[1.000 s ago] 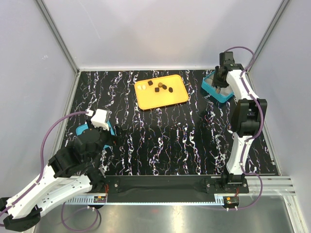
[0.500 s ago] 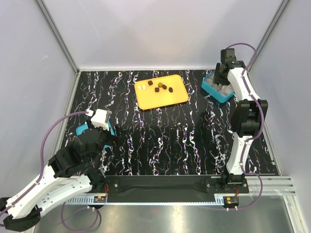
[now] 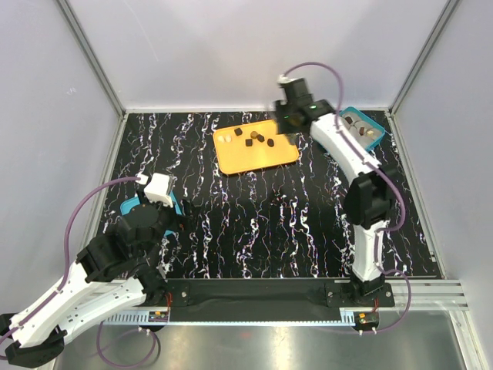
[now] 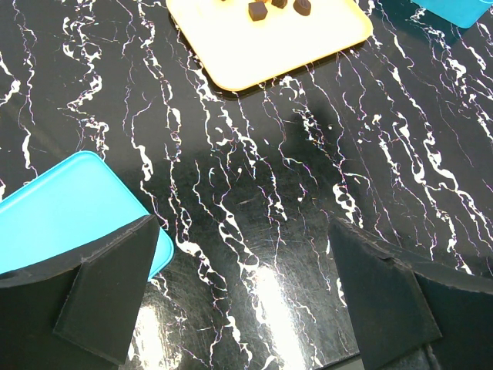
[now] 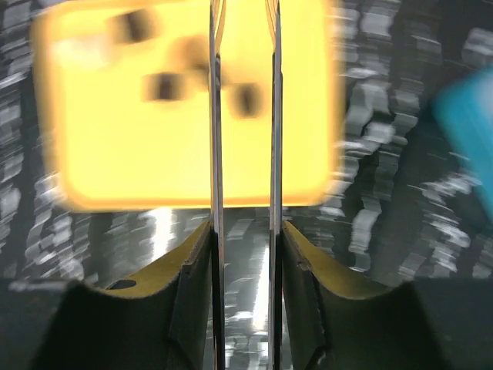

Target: Pack the chocolate

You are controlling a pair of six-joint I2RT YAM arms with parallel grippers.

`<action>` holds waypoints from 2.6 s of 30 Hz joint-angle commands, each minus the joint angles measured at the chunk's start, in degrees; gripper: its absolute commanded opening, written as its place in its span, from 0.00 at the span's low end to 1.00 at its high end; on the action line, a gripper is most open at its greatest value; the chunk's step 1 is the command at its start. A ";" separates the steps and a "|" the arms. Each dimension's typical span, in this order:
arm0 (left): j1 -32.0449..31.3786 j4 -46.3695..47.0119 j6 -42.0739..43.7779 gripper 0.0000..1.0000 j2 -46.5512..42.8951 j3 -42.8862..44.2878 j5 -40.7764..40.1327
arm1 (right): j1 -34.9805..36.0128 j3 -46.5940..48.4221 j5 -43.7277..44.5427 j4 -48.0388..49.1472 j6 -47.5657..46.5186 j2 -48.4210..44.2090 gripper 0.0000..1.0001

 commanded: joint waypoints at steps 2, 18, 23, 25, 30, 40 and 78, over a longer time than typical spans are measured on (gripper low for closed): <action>-0.15 2.41 0.11 0.99 -0.89 0.03 -0.95 | 7.46 4.90 -1.69 5.66 -2.47 2.20 0.45; -0.15 2.41 0.11 0.99 -1.33 0.03 -0.78 | 15.82 7.11 -5.12 12.87 -10.19 12.14 0.44; -0.15 2.50 0.19 0.99 -1.25 -0.06 -0.69 | 15.82 8.15 -5.64 11.74 -11.34 14.51 0.45; -0.15 2.50 0.28 0.99 -1.16 -0.06 -0.78 | 15.82 8.68 -5.73 11.65 -11.35 15.48 0.45; -0.15 2.50 0.28 0.99 -0.98 0.03 -0.78 | 15.82 9.38 -6.70 11.65 -11.70 17.15 0.45; -0.15 2.59 0.37 0.99 -0.80 0.03 -0.95 | 15.91 11.05 -6.70 10.24 -12.75 19.26 0.45; -0.15 2.50 0.37 0.99 -0.54 -0.05 -0.95 | 16.08 16.33 -2.74 5.32 -15.30 24.27 0.45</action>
